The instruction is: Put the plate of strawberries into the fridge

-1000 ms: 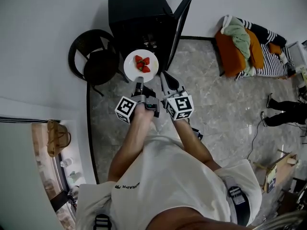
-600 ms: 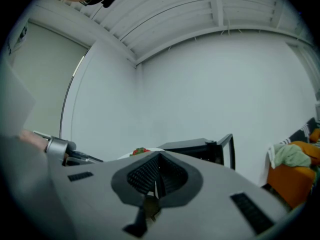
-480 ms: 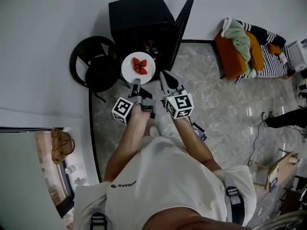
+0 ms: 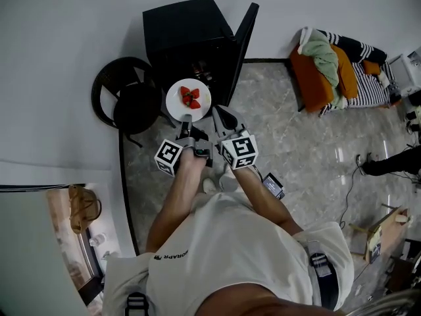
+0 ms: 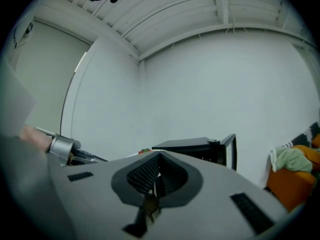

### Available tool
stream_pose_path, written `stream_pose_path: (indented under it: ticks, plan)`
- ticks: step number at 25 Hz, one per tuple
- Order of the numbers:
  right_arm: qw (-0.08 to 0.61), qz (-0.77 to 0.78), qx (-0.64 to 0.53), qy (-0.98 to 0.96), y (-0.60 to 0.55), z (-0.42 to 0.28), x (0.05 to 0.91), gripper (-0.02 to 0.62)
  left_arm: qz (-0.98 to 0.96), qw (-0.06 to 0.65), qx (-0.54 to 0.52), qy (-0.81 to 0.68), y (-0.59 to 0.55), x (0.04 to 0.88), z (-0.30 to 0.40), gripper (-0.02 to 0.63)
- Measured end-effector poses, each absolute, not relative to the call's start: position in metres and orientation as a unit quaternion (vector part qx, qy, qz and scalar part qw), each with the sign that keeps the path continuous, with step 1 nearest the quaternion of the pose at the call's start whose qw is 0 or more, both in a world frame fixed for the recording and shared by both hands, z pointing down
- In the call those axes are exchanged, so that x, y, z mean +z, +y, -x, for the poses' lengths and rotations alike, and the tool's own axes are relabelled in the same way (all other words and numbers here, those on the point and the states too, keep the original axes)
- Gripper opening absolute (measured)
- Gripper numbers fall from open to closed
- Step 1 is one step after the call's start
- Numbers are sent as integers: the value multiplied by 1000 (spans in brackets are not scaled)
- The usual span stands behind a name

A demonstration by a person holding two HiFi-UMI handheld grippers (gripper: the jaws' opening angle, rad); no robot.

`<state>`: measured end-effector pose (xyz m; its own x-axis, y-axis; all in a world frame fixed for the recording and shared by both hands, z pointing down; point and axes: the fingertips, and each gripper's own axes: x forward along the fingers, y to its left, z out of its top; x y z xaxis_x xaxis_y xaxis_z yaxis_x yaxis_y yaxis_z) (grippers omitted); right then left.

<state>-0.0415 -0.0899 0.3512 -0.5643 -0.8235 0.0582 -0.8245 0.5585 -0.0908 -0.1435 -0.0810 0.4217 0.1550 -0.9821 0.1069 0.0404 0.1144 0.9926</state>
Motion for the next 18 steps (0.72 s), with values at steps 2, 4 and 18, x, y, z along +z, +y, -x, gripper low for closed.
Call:
stream_pose_path:
  ticks: [2,4,18]
  plan:
    - [2,-467,50,-883,-96,39,351,12,-495,575,-445,-475,-85,423,140,11]
    - [1,-466,49,-883,-99,39,352,12,-493,574,-448,-476,-87,426,141,11]
    - [12,-434,61,-899,-181,-10,368,12,-469,570,-454,-499,-158,450,88,11]
